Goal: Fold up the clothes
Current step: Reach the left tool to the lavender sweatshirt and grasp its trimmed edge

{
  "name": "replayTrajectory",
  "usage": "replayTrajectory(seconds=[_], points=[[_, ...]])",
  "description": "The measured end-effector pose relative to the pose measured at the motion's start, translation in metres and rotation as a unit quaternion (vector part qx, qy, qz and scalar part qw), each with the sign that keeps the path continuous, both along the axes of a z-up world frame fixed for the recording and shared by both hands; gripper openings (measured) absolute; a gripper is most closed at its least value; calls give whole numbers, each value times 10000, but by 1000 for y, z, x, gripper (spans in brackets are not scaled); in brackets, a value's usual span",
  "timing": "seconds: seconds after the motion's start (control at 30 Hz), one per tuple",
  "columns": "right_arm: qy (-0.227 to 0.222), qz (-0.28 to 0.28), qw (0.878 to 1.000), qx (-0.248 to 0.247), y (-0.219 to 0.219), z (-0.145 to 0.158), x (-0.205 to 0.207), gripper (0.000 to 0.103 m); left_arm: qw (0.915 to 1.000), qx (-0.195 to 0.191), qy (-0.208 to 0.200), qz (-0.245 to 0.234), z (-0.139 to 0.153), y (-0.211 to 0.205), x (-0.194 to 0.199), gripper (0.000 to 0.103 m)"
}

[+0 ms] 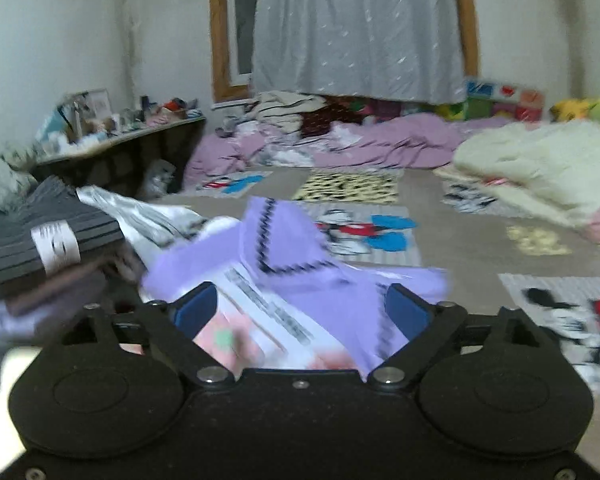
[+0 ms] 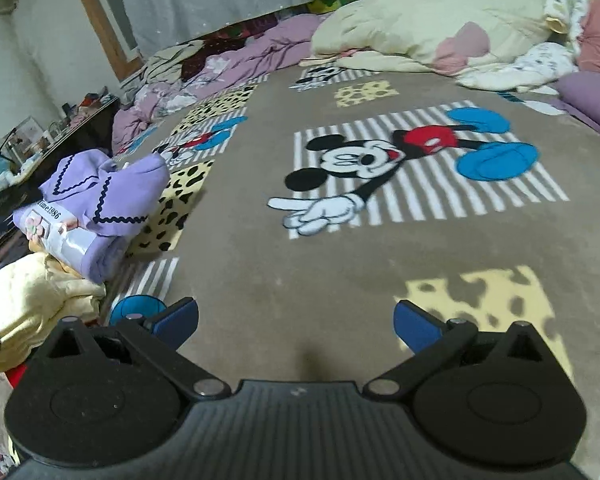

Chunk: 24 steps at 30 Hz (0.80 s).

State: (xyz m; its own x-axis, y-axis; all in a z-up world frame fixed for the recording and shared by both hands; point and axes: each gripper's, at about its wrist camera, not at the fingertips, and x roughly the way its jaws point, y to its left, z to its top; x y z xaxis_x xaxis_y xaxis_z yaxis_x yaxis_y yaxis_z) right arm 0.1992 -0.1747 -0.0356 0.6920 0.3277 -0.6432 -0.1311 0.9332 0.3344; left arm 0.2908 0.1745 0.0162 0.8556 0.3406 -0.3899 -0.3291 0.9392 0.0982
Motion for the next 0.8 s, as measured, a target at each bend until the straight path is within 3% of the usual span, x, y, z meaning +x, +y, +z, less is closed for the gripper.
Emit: replayTrajectory(seconds=[0.1,0.23,0.3,0.33,0.37,0.43,0.57,0.8], points=[[68,99,9999,6,10,-7,11,103,9985,256,484,46,-15,12,35,78],[273,169,9994,83,17,-21,16,103,9840,1357,1154,59,-45,5,58,75],[330,175,9992,124,16,-24,13,103,9797,1551,1265,-138,-48,1,56,57],[353,177,9991,145,15,-26,11,103,9777,1598,1338,-254,-47,-2,54,23],[377,179,9990,166,14,-27,9,103,9759,1636,1404,-333,-46,-7,53,6],[424,183,9987,208,12,-30,4,103,9730,1688,1517,-430,-43,-16,50,2],[518,191,9980,292,9,-36,-4,103,9802,1101,1528,-617,-25,-19,33,0],[722,195,9969,230,-2,-44,-28,103,9870,650,1039,-1039,21,-51,-32,0]])
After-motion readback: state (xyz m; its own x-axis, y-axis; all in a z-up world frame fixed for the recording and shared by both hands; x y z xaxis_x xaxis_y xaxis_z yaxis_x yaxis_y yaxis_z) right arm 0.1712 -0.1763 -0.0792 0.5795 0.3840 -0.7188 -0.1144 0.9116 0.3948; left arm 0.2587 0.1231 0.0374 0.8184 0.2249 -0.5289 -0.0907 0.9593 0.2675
